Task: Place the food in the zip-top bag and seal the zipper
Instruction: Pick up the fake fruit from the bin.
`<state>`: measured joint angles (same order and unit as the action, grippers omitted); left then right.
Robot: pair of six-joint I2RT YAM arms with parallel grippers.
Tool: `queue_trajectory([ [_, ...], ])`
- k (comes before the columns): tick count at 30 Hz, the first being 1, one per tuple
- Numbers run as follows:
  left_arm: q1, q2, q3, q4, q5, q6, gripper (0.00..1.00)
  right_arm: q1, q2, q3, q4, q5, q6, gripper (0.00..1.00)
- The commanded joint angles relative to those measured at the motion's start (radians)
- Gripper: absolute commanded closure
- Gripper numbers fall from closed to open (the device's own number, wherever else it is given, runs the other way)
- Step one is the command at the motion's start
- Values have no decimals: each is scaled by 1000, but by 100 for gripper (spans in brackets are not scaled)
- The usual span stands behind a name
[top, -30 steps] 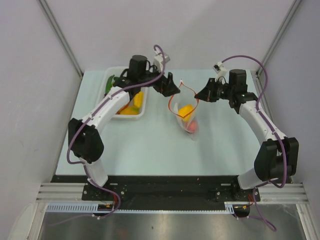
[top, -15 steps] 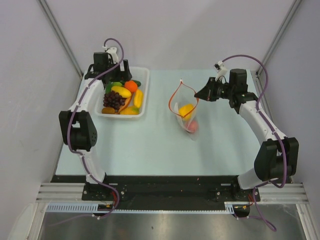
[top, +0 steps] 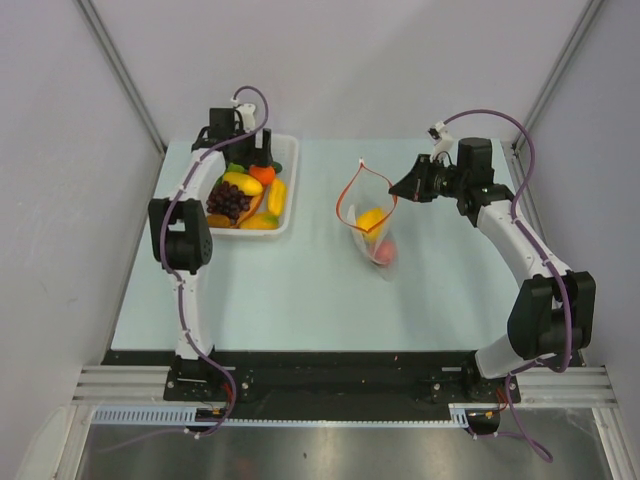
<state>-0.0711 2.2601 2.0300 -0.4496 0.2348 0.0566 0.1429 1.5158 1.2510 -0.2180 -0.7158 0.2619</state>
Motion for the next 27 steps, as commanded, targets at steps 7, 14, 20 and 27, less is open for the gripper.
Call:
queue_trajectory([
  [7, -22, 4, -65, -12, 23, 109, 0, 3, -3, 5, 9, 26, -16, 100],
  [14, -21, -10, -68, 1, 18, 92, 16, 3, -3, 5, -1, 24, -27, 100],
  [20, -22, -135, -93, 80, 81, 26, 48, 3, -16, 5, -11, 16, -36, 100],
  [27, -134, -336, -138, 100, 250, 17, 48, 1, -16, 5, -15, 6, -38, 100],
])
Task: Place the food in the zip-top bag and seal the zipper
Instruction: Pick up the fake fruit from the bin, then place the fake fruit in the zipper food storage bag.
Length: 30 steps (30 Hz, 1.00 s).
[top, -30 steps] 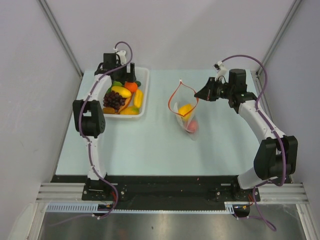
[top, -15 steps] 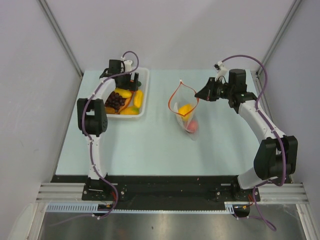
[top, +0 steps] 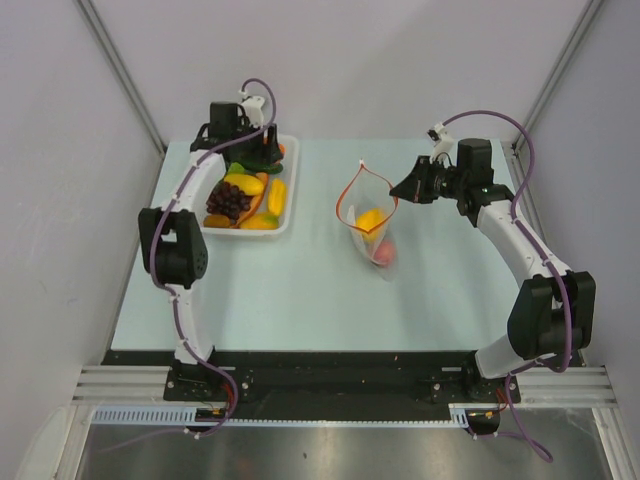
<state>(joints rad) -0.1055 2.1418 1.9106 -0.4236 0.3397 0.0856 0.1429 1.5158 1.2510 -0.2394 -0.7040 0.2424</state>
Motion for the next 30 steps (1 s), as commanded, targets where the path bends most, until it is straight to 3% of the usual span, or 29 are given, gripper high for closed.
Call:
queue_trajectory([
  [1, -123, -236, -28, 69, 157, -3, 48, 1, -14, 5, 6, -8, -17, 100],
  [7, -366, -378, -143, 91, 228, 83, 44, -5, -11, 5, 20, -22, 8, 100],
  [14, -536, -369, -260, 109, 125, 186, 41, -9, -23, 5, 18, -40, 9, 100],
  [19, -546, -281, -174, 65, -2, 144, 36, -17, -39, 5, 9, -55, 5, 100],
  [20, -546, -272, -167, 66, -13, 143, 31, -19, -39, 5, 6, -57, 5, 100],
  [21, -546, -272, -153, 72, -18, 134, 19, -19, -37, 5, 8, -58, 3, 100],
  [23, -546, -296, -150, 94, -4, 131, 4, -25, -39, 5, 8, -63, 5, 100],
  [24, -545, -307, -156, 100, -1, 129, 0, -25, -37, 5, 9, -63, 5, 100],
  [30, -470, -384, -148, 98, 61, 15, 0, -32, -36, 5, 34, -71, 18, 100],
])
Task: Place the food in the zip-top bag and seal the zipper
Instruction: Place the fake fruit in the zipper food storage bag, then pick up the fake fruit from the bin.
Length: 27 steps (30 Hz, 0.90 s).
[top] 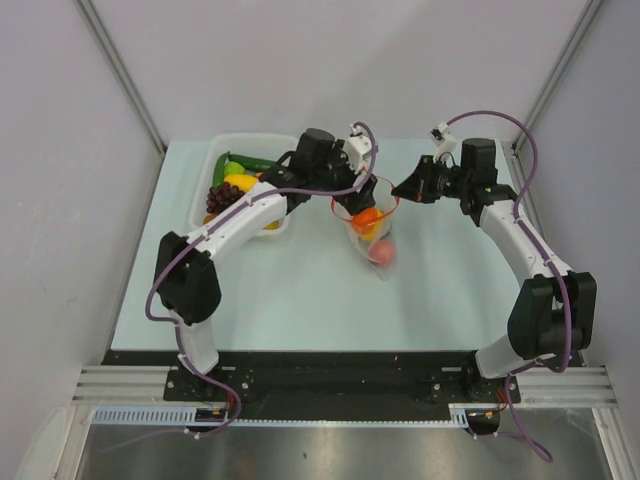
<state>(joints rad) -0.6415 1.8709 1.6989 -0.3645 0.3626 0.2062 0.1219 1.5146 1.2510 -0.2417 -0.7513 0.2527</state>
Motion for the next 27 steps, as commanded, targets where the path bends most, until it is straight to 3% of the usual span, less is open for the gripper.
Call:
queue_trajectory([
  [1, 110, -119, 67, 36, 45, -131, 0, -13, -36, 5, 41, -23, 11, 100],
  [8, 322, -115, -14, -59, -25, -200, 1, -16, -25, 5, 76, -37, 39, 100],
  [14, 480, -62, -70, -79, -155, -241, 11, -19, -19, 5, 88, -42, 45, 100],
  [21, 522, 62, 34, -123, -266, -171, 12, -19, -8, 7, 82, -37, 33, 100],
  [27, 536, 57, 35, -203, -240, 11, 0, -18, -13, 5, 56, -17, 16, 100],
])
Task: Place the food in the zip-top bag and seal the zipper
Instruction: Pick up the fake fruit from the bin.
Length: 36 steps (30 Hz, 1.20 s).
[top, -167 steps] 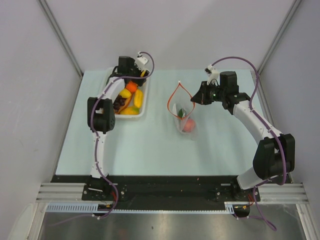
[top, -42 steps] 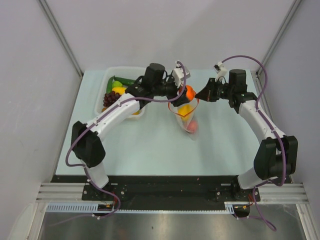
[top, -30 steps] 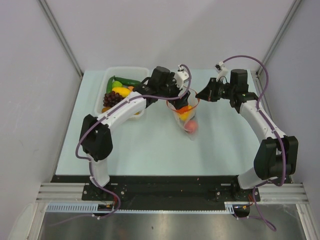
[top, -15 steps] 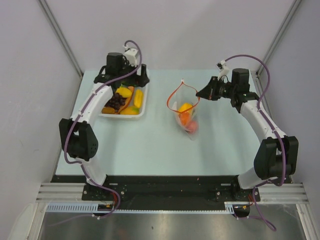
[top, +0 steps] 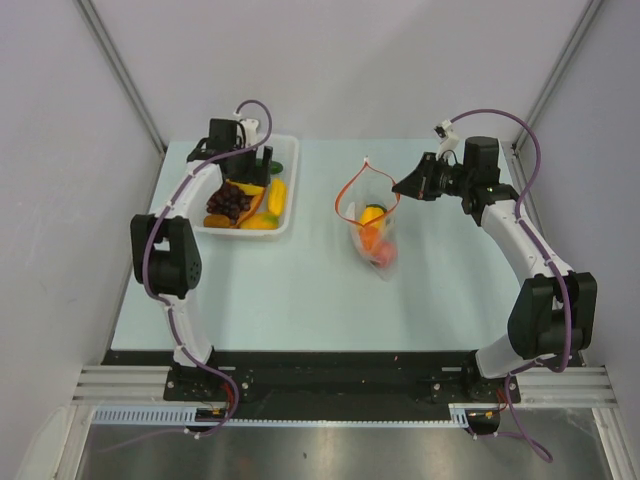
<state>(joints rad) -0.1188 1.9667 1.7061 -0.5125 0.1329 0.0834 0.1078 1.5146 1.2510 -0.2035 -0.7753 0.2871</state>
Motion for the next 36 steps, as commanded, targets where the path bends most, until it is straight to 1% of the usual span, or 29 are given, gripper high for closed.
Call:
queue_trajectory([
  [1, 15, -48, 12, -66, -24, 185, 0, -3, -13, 5, 13, 10, -22, 100],
  [5, 40, -81, -5, -92, -65, 252, 0, -3, -8, 5, 3, 11, -25, 100],
  [6, 45, -78, 3, -107, -93, 257, 0, -2, -8, 5, 6, 11, -23, 100],
  [10, 62, -46, 21, -150, -118, 265, 0, 4, -1, 5, 15, 7, -20, 100],
  [15, 65, -20, -19, -155, -164, 269, 0, 9, 1, 5, 15, 13, -22, 100],
  [20, 65, 29, -33, -162, -142, 243, 0, 10, 2, 5, -1, 19, -29, 100],
  [21, 65, 35, -36, -152, -115, 234, 0, 12, 1, 5, -1, 19, -31, 100],
  [28, 64, 95, -36, -101, -78, 181, 2, 15, 2, 5, -11, 24, -39, 100],
  [31, 62, 116, -36, -87, -85, 177, 6, 16, 4, 5, -11, 25, -39, 100],
  [34, 62, 109, -42, -81, -81, 182, 15, 20, 2, 5, -7, 25, -37, 100],
  [35, 62, 88, -46, -74, -76, 182, 23, 18, 4, 5, -7, 25, -39, 100],
  [36, 62, 75, -49, -70, -70, 182, 28, 18, 2, 5, -7, 25, -40, 100],
])
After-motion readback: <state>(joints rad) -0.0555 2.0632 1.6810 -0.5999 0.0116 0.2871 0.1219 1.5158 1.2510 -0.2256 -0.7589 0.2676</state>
